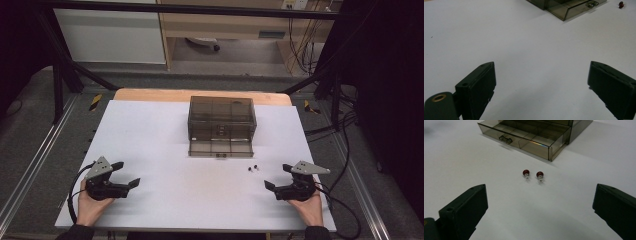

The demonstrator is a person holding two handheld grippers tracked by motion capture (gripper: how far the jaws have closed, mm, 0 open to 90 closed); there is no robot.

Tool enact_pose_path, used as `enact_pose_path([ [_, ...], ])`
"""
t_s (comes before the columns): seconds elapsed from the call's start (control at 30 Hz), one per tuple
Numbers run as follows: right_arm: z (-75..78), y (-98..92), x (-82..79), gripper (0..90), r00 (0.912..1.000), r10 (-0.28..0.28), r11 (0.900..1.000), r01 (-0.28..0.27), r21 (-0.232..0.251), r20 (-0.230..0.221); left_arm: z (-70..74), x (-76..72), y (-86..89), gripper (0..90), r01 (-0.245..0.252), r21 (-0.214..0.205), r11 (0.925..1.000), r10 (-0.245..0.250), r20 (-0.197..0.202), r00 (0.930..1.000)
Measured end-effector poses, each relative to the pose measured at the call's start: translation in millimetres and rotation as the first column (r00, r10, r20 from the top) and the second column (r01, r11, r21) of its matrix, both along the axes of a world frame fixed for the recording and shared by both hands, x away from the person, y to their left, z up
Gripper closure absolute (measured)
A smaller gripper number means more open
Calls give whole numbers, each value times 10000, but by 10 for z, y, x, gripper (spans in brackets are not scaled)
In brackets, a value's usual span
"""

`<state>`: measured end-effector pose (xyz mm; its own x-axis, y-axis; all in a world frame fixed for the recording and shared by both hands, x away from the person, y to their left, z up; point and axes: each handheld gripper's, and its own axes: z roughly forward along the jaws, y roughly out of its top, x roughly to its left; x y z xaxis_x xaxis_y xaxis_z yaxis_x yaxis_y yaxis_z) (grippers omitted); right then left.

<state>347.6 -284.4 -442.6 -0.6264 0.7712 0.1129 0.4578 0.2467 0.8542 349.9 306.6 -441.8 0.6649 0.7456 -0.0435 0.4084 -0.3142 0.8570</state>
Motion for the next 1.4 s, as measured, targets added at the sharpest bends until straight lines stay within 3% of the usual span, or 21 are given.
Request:
enact_pose_path([
  [0.63, 7, 12, 12, 6, 9997, -94, 9999, 96, 95, -213, -52, 10, -13, 83, 172, 149, 9997, -169, -206, 9996],
  [1.07, 39, 105, 106, 18, 9985, -415, 9990, 409, -184, -344, -59, 12, -5, 84, 121, 45, 9999, -120, -280, 9995],
  [1.4, 51, 209, 179, 25, 9989, -303, 9988, 288, -398, -361, -57, 8, 6, 83, 77, -48, 10000, -78, -307, 9995],
])
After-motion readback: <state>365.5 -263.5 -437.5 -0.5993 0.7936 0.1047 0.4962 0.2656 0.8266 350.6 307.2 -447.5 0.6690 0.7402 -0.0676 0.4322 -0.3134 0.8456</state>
